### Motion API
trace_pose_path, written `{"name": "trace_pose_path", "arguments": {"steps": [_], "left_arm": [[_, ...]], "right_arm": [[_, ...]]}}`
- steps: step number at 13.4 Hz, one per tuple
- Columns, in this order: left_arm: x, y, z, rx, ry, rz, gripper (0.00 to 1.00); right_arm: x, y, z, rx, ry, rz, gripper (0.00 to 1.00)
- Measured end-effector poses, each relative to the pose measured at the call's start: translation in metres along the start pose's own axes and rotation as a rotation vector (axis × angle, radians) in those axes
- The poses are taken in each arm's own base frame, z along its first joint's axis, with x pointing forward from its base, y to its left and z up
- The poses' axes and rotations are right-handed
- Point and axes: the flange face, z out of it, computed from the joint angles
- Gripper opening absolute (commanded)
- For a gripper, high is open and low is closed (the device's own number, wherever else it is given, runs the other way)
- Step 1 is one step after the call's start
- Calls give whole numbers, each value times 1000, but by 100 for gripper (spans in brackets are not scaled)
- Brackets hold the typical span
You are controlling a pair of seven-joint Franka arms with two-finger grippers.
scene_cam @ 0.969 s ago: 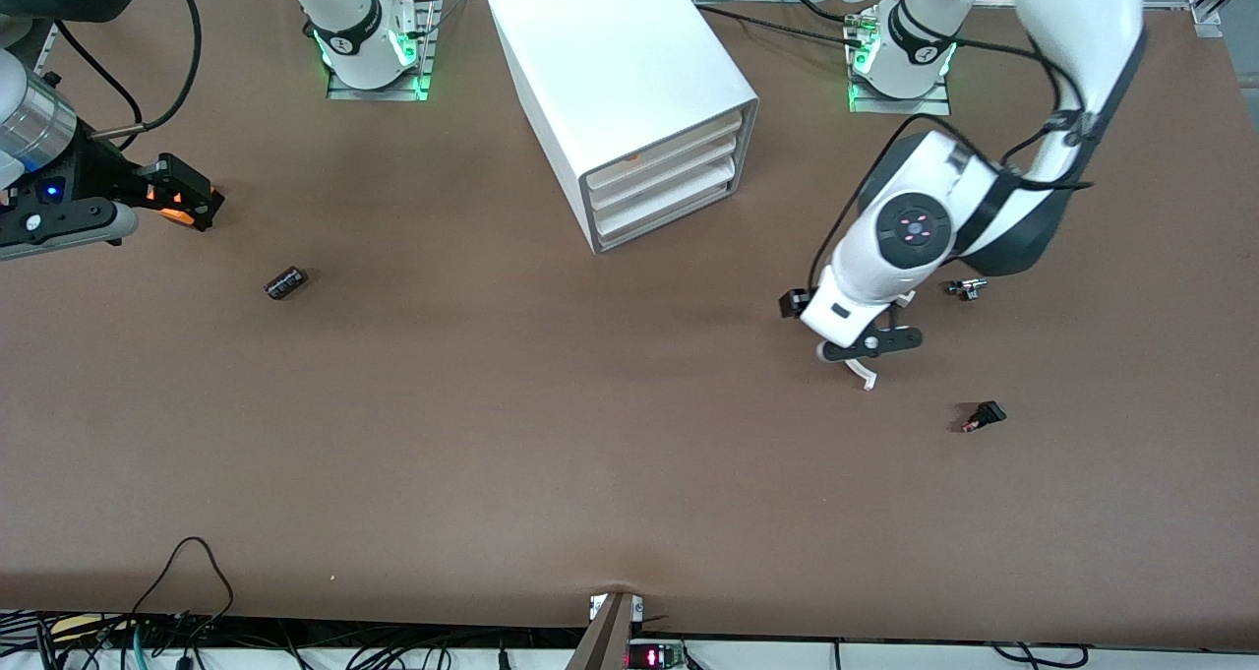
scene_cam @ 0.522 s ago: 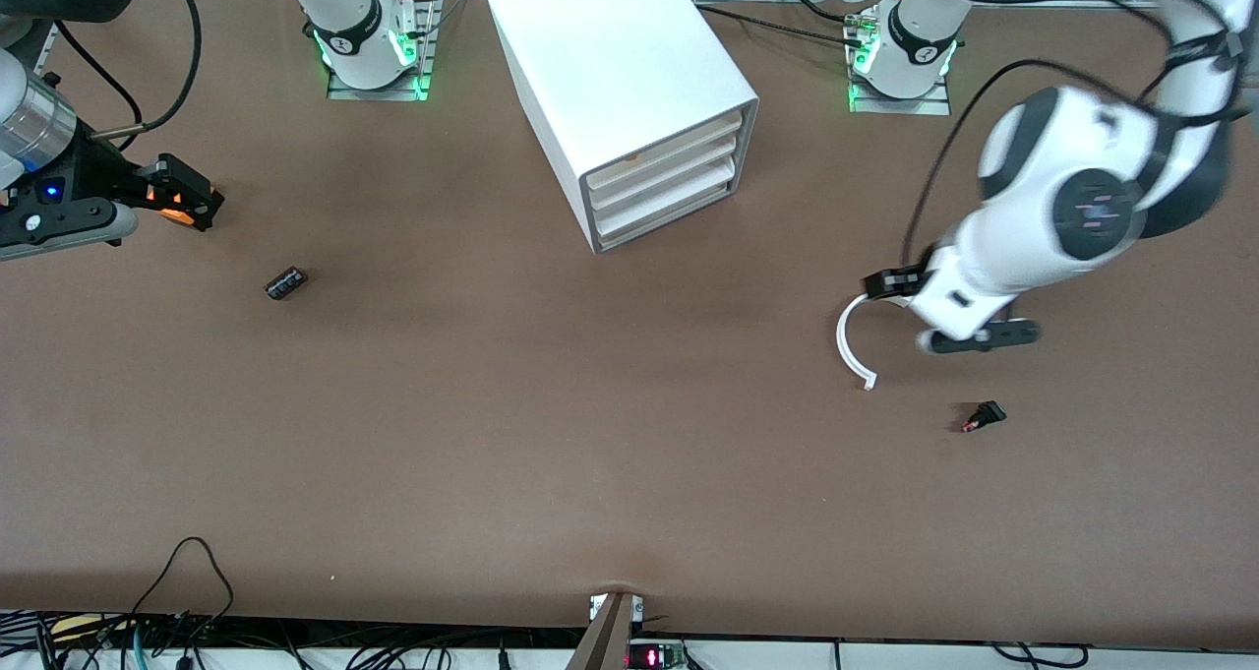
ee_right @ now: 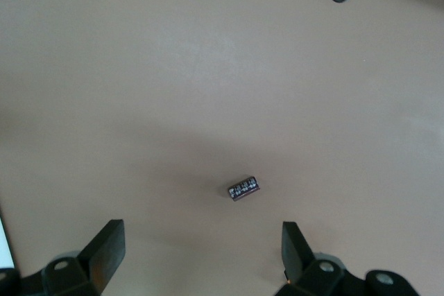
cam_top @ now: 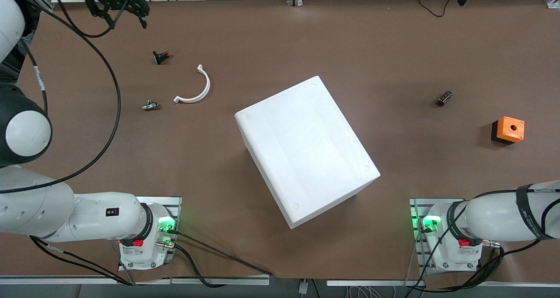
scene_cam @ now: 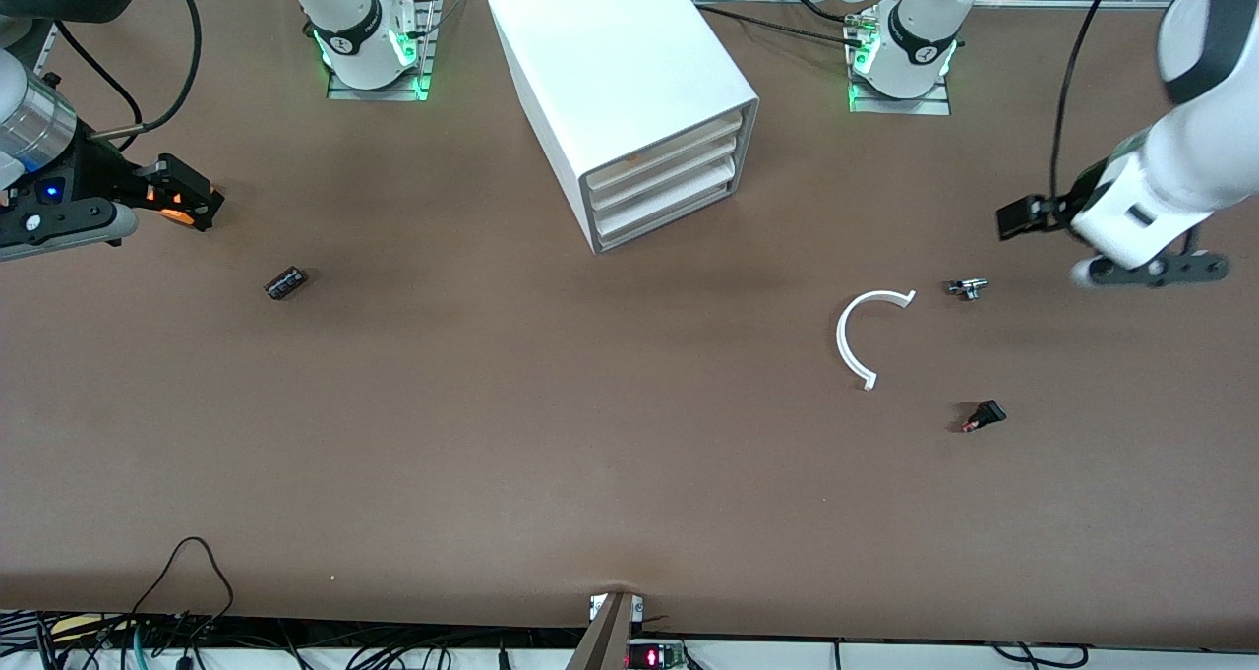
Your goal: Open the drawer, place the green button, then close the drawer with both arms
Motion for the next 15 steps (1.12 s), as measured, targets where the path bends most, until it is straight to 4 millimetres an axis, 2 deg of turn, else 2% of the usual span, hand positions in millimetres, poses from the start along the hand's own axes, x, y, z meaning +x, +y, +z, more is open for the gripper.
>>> {"name": "trace_pose_path", "arguments": {"steps": [2, 6, 10, 15], "left_arm": [[-16, -17, -12, 1, 18, 0, 100], [-39, -67, -21, -11, 32, -30, 100], [-60, -73, -39, -11, 69, 16, 100], [-70, -74, -50, -9, 95, 46, 100]], "right_arm": [[0, 0, 0, 0, 0, 0, 100], [0, 0, 0, 0, 0, 0, 100], [0, 0, 0, 0, 0, 0, 100], [0, 0, 0, 1, 0, 0, 100]]}}
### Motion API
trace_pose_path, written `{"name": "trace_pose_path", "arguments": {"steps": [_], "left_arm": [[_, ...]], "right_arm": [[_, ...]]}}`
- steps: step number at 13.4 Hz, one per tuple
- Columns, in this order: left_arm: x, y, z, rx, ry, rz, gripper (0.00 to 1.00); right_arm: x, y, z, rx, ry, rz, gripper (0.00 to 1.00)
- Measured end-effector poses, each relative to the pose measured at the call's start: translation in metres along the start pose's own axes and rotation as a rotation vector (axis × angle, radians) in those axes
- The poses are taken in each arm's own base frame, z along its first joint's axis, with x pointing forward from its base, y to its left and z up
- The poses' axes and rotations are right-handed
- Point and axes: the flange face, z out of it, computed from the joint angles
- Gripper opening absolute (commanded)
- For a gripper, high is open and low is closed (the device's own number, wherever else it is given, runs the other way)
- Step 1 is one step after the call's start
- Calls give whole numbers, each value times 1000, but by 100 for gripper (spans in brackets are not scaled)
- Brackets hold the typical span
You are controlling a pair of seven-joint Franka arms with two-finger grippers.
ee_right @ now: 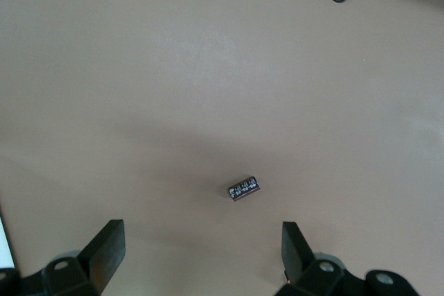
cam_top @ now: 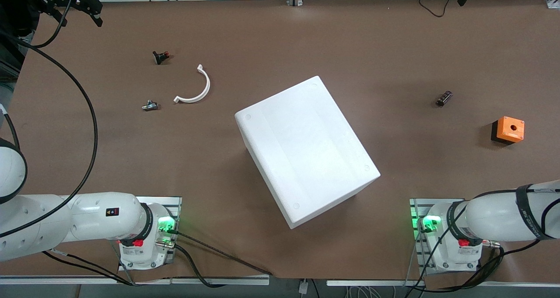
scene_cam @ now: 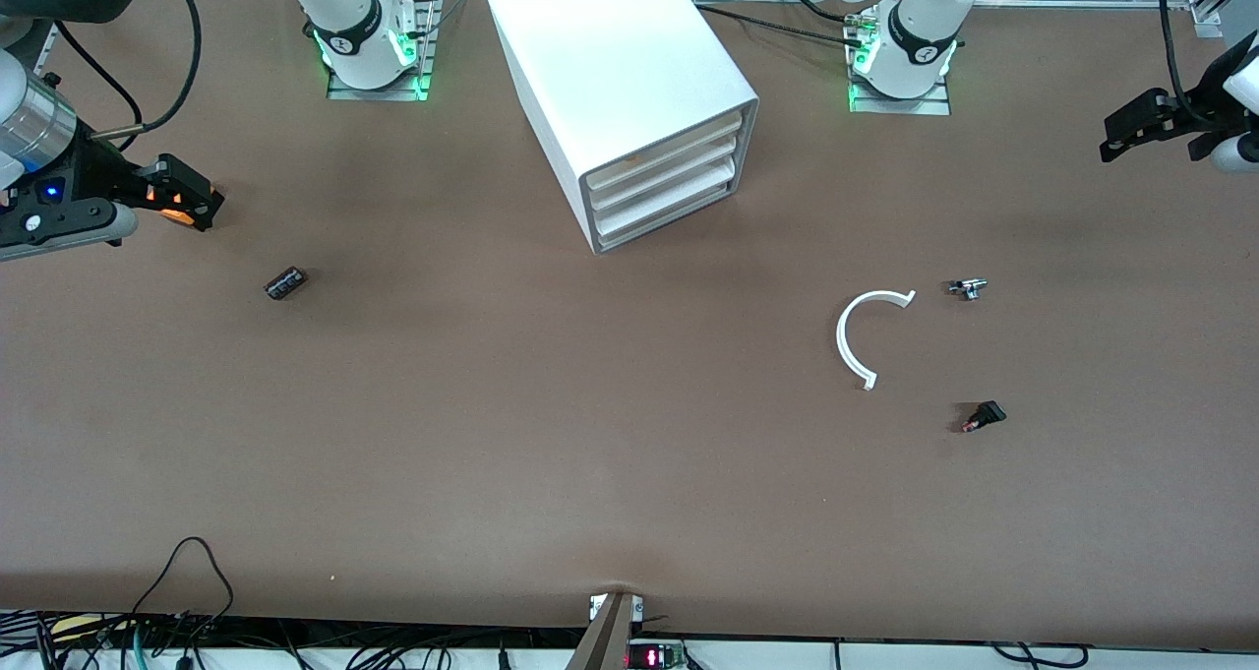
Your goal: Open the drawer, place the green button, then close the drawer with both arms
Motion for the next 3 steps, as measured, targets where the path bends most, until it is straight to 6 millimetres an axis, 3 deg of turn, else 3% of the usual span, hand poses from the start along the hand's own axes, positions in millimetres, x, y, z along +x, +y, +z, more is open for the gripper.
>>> {"name": "trace_pose_path", "arguments": {"steps": [3], "left_arm": [[-3, 0, -3, 0, 6, 3, 100]], "right_arm": [[0, 0, 0, 0, 0, 0, 100]]}}
